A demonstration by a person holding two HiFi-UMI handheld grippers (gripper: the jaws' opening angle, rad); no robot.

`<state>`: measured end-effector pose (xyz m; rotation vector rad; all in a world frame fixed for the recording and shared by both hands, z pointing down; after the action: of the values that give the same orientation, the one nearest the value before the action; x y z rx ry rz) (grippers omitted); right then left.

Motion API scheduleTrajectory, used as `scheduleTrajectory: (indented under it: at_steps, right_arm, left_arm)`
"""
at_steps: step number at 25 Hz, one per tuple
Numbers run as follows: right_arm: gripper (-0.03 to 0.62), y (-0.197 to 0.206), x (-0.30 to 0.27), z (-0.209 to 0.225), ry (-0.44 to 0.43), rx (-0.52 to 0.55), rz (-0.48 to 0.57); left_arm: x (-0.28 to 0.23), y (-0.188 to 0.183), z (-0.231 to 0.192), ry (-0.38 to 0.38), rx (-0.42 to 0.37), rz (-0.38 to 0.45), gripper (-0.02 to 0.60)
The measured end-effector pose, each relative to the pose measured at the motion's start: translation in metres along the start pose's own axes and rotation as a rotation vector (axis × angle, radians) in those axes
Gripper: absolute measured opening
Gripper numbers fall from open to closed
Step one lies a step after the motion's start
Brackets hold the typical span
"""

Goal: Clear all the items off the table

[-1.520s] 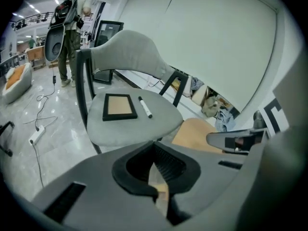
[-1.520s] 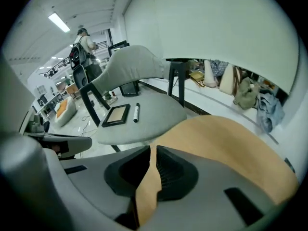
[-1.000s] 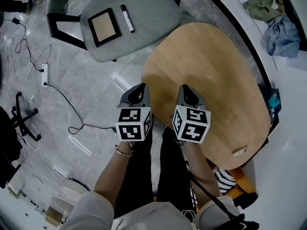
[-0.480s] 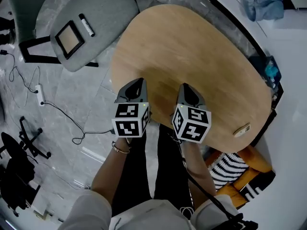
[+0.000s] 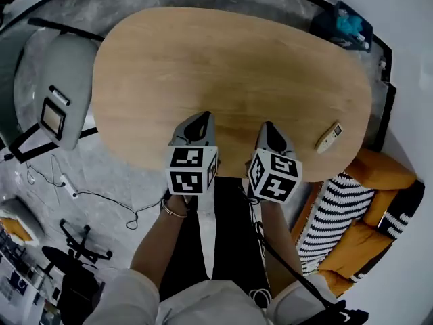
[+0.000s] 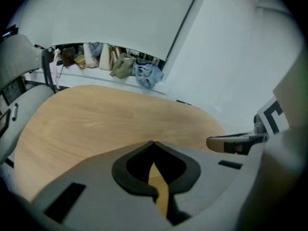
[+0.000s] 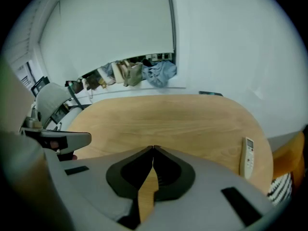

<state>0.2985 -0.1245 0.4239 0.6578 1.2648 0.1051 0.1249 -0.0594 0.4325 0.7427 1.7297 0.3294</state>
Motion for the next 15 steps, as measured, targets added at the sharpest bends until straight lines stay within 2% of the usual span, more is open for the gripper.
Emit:
scheduleTrajectory:
  at_steps: [4, 8, 11, 15]
  right_arm:
    - [0.026, 0.008, 0.015, 0.077, 0.075, -0.105, 0.012]
    - [0.026, 0.026, 0.03, 0.141, 0.154, -0.234, 0.029]
    - [0.026, 0.04, 0.039, 0.176, 0.197, -0.314, 0.04]
    - [0.026, 0.054, 0.047, 0.204, 0.226, -0.379, 0.04]
  left_arm:
    - [-0.032, -0.01, 0.06, 0.053, -0.075, -0.043, 0.008]
    - [-0.06, -0.015, 0.121, 0.132, -0.203, -0.086, 0.008]
    - [-0.076, -0.013, 0.16, 0.18, -0.279, -0.107, 0.008]
    - [-0.089, -0.009, 0.194, 0.215, -0.32, -0.132, 0.008]
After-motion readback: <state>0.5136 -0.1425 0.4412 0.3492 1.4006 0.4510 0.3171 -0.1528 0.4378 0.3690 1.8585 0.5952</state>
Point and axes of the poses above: the fingertips, and each gripper's own axes: x backward along the fingers, z to its right, y out of its underside, the point moved 8 cm from there along x, backward along the fingers, and after that the axes turned 3 degrees about -x, right-handed, at the moved point
